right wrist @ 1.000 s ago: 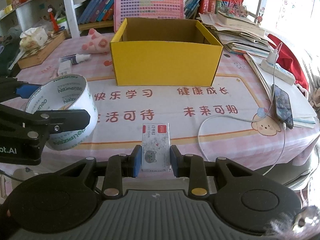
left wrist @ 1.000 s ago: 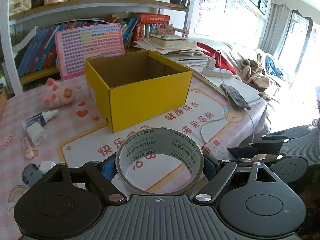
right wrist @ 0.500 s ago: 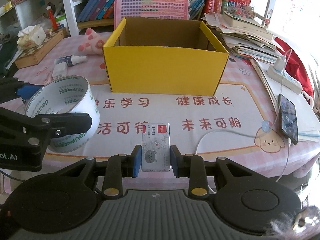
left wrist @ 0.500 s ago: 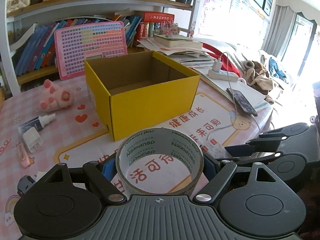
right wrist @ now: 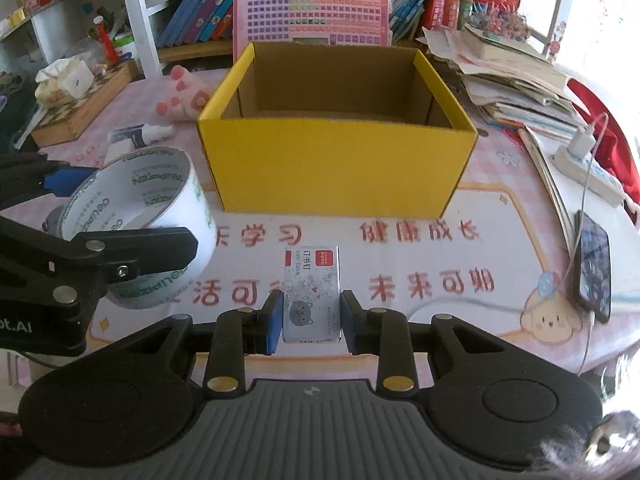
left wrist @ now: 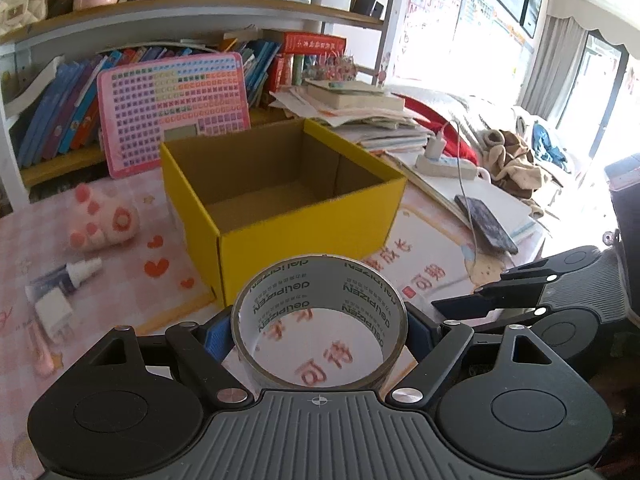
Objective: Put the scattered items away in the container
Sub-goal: 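Carry the tape roll and card box over the yellow box with both tools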
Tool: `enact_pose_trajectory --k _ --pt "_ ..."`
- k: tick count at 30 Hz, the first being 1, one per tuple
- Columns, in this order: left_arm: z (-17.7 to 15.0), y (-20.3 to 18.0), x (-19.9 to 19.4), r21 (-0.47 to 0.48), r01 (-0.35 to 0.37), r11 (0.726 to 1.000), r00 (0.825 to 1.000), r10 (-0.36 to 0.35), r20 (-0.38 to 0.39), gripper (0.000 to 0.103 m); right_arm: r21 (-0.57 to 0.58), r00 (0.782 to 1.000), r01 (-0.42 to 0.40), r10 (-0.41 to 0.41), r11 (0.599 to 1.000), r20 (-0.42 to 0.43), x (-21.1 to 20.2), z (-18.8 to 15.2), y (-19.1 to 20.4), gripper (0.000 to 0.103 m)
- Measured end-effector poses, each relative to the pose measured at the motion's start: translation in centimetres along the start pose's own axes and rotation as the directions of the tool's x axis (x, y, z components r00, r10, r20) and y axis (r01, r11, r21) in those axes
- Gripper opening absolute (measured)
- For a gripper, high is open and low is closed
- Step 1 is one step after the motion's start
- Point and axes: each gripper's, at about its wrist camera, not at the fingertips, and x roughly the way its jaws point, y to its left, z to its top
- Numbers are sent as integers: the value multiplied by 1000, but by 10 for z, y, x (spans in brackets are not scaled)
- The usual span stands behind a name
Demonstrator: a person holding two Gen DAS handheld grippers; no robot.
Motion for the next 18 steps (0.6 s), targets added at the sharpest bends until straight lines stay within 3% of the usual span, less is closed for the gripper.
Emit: enact_pose_trajectory --k 10,18 --pt "48 7 9 10 -5 1000 997 4 83 84 -37 997 -17 20 999 80 -3 53 -21 28" --pt "85 10 22 10 -58 998 989 56 133 85 -117 988 -40 56 992 141 4 99 -42 28"
